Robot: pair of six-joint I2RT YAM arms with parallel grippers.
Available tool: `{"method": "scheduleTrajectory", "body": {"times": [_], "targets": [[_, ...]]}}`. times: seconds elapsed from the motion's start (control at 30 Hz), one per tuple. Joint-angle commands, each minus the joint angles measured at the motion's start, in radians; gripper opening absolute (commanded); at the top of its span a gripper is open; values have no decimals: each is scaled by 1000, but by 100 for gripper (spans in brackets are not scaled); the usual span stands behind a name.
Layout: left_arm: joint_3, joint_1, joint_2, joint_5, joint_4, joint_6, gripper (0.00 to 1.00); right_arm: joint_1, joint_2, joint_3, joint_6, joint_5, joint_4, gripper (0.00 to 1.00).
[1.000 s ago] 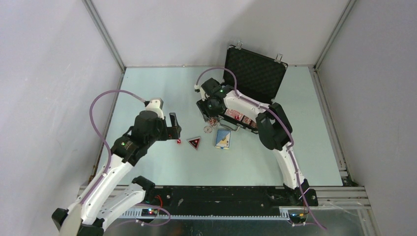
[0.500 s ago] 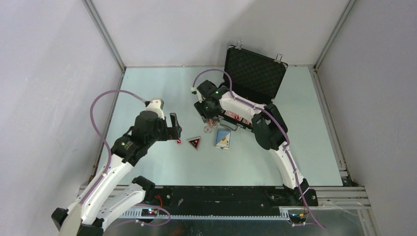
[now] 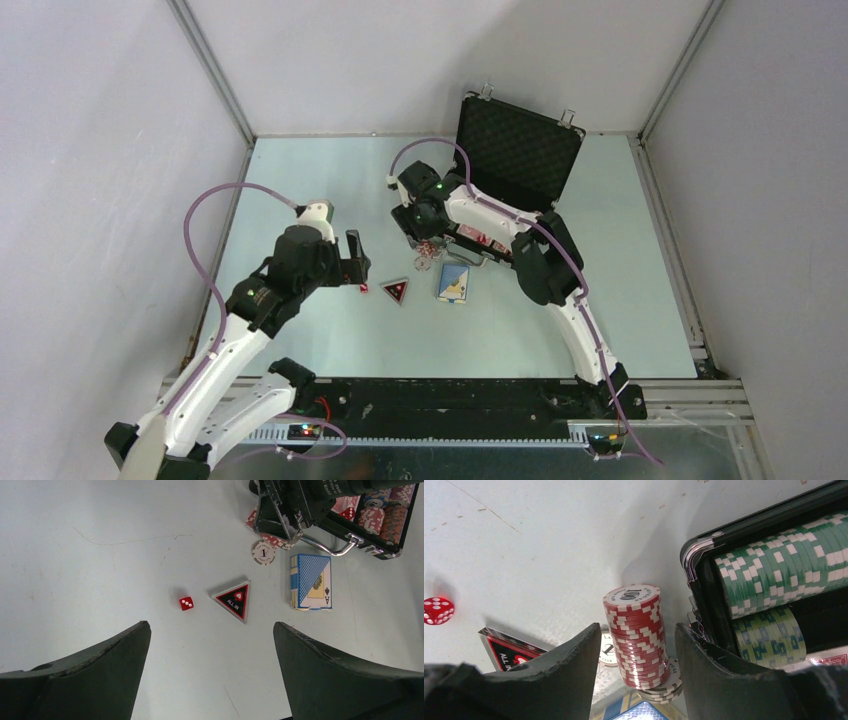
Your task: Pack up texas hold em set
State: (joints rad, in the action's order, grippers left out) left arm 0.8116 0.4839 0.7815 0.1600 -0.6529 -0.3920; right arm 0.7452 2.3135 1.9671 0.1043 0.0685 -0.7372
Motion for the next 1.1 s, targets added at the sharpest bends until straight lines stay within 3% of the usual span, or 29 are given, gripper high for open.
{"method": "scheduleTrajectory", "body": {"times": [0.0, 0.2, 0.37, 0.63, 0.8, 1.07], "targets": [[17, 5, -8, -10, 35, 2, 100, 8, 25, 21, -8, -30, -20, 59], [17, 5, -6, -13, 37, 5, 100, 9, 34, 7, 5, -28, -21, 52], [15, 5, -4, -16, 38, 3, 100, 7, 34, 34, 9, -5, -25, 33], [20, 5, -1, -9, 37, 5, 100, -26, -37, 86, 92, 84, 5, 29], [21, 5, 6, -9, 38, 4, 100, -106, -108, 55, 251, 202, 100, 26], [24, 5, 9, 0, 36, 12, 100, -219, -197, -49, 488, 260, 274, 22]]}}
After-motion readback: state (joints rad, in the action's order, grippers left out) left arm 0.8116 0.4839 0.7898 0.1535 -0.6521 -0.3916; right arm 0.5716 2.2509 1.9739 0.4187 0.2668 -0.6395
